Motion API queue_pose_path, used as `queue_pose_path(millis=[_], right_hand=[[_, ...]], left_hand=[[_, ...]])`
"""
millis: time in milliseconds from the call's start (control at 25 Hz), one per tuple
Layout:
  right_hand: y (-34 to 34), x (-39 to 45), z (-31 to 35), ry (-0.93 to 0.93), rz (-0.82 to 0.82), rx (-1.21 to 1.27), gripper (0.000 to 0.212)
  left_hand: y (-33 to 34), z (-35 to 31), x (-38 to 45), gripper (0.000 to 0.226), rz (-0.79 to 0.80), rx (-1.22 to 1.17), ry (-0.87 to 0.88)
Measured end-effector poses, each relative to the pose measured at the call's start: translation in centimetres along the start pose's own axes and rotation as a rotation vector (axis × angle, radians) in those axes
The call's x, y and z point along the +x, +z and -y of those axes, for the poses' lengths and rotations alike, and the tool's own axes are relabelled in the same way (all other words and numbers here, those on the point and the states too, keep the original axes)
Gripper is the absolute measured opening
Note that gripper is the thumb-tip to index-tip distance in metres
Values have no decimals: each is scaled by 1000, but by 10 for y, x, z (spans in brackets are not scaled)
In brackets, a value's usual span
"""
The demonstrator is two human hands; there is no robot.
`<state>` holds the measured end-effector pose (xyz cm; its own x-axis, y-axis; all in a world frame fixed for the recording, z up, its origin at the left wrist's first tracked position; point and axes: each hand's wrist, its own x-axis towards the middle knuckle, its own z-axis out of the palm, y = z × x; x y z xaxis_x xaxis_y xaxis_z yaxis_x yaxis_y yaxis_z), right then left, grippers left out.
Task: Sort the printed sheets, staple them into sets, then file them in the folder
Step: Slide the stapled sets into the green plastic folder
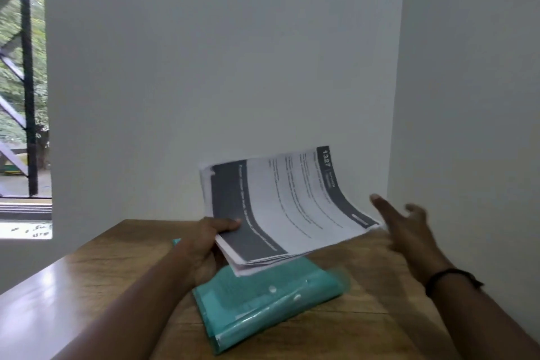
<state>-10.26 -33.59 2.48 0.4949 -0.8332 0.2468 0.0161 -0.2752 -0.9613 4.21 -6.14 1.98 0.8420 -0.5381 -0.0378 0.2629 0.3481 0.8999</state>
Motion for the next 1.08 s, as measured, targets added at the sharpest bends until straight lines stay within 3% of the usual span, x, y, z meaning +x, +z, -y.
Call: queue_pose_path(millis=[80,160,240,360,520,640,680,760,840,880,920,1000,1040,1080], right_hand=[[-20,11,1,-74,-31,-65,97],[-33,14,8,1,272,132,100],[-39,5,15,173,622,337,88],[-39,-8,15,241,824,345,82],[-32,-24,19,172,831,229,56],[-37,-26,30,9,695,136,45],[-43,-27,32,10,669,252,48],[-52,-27,34,31,563,609,44],[-65,-37,34,-65,497,708,34],[-68,-45,35,-88,461,671,32],[-69,-52,31,-113,456,643,34],[-70,-65,21,-118,485,550,52],[-70,-69,16,-78,482,500,47],[-69,-71,13,-48,490,498,28]], left_hand=[[-9,-14,-7,30,67,7,-5],[-15,-23,-12,19,106,45,-22],[-18,-26,-13,19,132,143,-88],[-16,-22,-10,15,203,232,-137],[-20,-10,1,63,360,37,31],[-18,-10,0,46,340,-79,3],[-16,-10,-2,42,290,-92,-25],[-19,-3,4,48,137,194,19],[-18,9,5,31,26,936,197],[-16,15,4,29,75,1284,283],[-12,20,3,39,172,1489,302],[-1,26,-4,65,341,1609,207],[5,28,-9,77,389,1636,159],[9,31,-11,86,409,1674,138]])
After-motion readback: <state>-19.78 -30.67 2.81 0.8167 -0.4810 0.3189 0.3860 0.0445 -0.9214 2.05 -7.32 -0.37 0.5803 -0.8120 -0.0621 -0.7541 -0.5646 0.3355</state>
